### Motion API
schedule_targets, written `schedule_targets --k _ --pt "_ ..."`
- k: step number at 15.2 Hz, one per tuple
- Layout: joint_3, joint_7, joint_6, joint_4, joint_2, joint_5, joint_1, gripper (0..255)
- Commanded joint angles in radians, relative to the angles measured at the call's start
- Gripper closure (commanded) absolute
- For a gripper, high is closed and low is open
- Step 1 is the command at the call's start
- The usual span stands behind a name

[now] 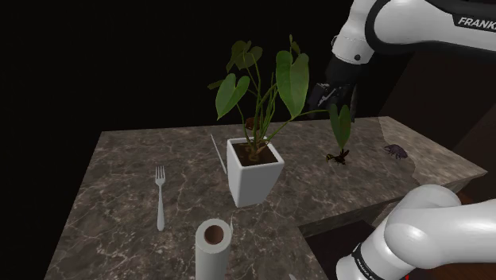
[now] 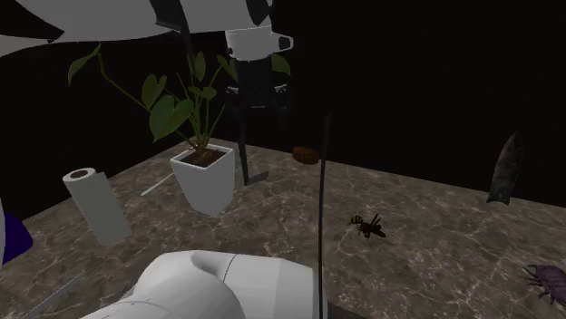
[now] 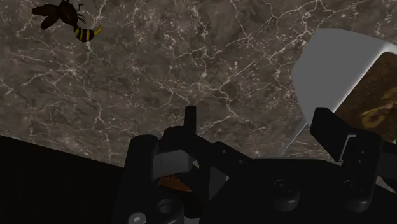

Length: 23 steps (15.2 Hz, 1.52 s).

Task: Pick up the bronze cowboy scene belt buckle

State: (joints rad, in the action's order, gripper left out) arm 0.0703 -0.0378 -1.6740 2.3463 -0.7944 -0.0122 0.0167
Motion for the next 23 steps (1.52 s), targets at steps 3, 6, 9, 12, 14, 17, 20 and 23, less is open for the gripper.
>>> schedule_targets --k 3,6,9,12,14,17,20,23 --pt "0.002 -0.028 -0.05 -0.017 0.073 0.003 0.016 0" --pt "0.004 -0.069 -0.118 -0.051 0.184 0.005 0.039 0" --pt "0.004 -0.11 -0.178 -0.096 0.298 0.006 0.061 0" --pt "0.002 -0.15 -0.228 -0.151 0.412 0.006 0.081 0" --pt "-0.001 -0.175 -0.257 -0.193 0.488 0.006 0.093 0" --pt "-0.008 -0.213 -0.291 -0.264 0.602 0.006 0.109 0" --pt "-0.018 -0.247 -0.316 -0.344 0.716 0.008 0.123 0" --pt "-0.029 -0.279 -0.332 -0.433 0.829 0.012 0.136 0"
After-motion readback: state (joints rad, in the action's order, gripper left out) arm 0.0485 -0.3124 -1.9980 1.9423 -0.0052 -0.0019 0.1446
